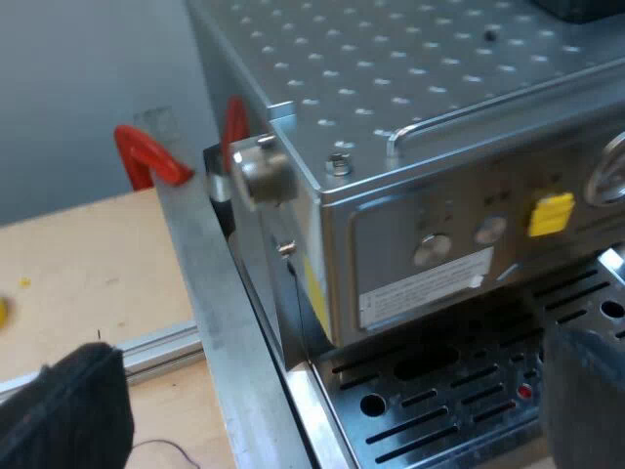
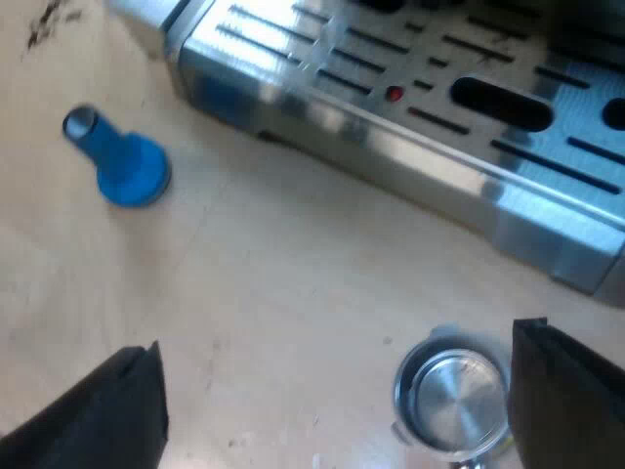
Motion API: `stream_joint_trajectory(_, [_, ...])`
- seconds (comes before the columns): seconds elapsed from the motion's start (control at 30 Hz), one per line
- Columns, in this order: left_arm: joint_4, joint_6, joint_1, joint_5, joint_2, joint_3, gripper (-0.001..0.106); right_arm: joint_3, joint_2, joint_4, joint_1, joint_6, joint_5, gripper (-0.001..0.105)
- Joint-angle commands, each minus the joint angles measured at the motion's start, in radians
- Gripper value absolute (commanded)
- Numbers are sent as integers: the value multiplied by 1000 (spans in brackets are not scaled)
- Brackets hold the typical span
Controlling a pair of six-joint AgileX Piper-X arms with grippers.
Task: Grind coffee beans and then tamp
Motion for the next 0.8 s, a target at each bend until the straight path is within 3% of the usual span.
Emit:
stream_joint_trajectory(0.03, [4,-15,113,116,36,-13,85,-27,-4,24,-126,-5,-66,72])
stream_joint_trajectory(0.07, [4,-15,159,152,44,-15,85,-29,-8,39,-184,-12,-92,72])
stream_joint_trajectory(0.2, [4,-53,236,165,47,-14,85,-29,-18,100,-338,-36,-124,72])
stream_joint_trajectory(0.37, [51,-47,244,165,19,-15,85,-29,-56,220,-575,-123,-124,72])
stream_joint_trajectory(0.5, [78,-45,244,135,-8,-15,85,-29,-100,258,-704,-167,-123,72])
stream_joint_trajectory(0.67, [135,-45,244,38,-87,-15,85,-29,-205,310,-856,-260,-123,72])
stream_joint_trajectory(0.8, [191,-40,244,0,-186,-15,85,-29,-290,330,-901,-302,-123,72])
